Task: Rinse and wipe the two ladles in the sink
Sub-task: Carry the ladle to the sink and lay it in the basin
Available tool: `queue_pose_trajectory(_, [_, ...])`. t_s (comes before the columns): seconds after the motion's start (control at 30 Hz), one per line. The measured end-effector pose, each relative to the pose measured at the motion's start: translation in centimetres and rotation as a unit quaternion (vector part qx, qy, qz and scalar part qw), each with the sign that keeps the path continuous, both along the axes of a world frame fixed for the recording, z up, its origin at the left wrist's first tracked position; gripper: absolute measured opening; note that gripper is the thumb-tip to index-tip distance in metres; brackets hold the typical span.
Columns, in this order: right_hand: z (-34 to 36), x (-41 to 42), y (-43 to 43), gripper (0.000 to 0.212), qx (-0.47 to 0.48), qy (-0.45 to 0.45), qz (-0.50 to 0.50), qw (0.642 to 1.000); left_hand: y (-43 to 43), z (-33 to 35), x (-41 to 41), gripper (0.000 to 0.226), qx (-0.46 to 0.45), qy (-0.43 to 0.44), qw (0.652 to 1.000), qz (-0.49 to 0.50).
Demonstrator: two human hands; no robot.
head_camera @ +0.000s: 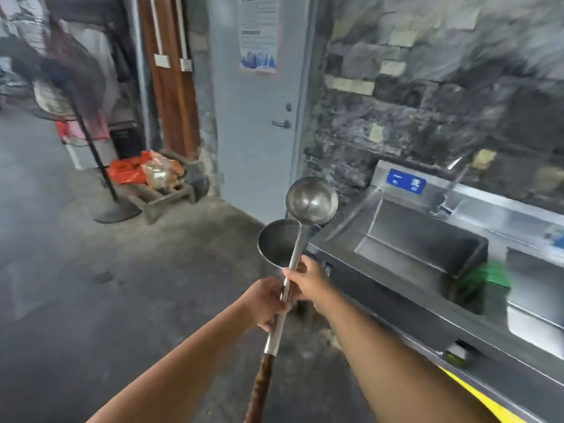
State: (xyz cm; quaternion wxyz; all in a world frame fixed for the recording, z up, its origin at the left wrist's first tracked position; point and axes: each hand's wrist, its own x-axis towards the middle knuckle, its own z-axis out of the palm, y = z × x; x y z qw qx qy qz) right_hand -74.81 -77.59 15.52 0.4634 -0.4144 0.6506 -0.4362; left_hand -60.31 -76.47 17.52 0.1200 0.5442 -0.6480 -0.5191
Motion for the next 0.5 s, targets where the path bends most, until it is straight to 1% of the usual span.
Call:
queue_pose_trajectory(0.07, [-0.1,-6.0,-0.5,0.043,0.007,0.019,-0.035,0.999,-2.0,-0.1,-5.7,0.027,0.002,0.001,0.999,-0.041])
queue_pose_trajectory(0.13, [-0.4,-11.0,-1.2,0.046,0.018,0.024,-0.064,0.997,-3.8,-0.6,-10.9,0.028,0.004,0.001,0.997,-0.078])
queue_pose_trajectory(0.27, [-1.2,-18.9,-4.2,0.031,0.028,0.033,-0.146,0.988,-7.7,-1.9,-19.3,0.02,-0.005,0.001,0.991,-0.131])
queue_pose_trajectory(0.37, [-1.6,-23.6,-8.1,0.028,0.041,0.031,-0.172,0.984,-12.8,-3.0,-25.0,0.011,-0.005,0.008,0.986,-0.165])
queue_pose_trajectory(0.43, [-2.6,-27.2,-11.2,0.026,0.055,0.032,-0.198,0.978,-16.8,-4.1,-28.9,0.011,-0.01,0.003,0.981,-0.195])
queue_pose_trajectory(0.5, [-3.9,-30.8,-14.7,0.022,0.072,0.011,-0.227,0.971,-21.1,-5.2,-33.0,0.017,0.001,-0.008,0.976,-0.217])
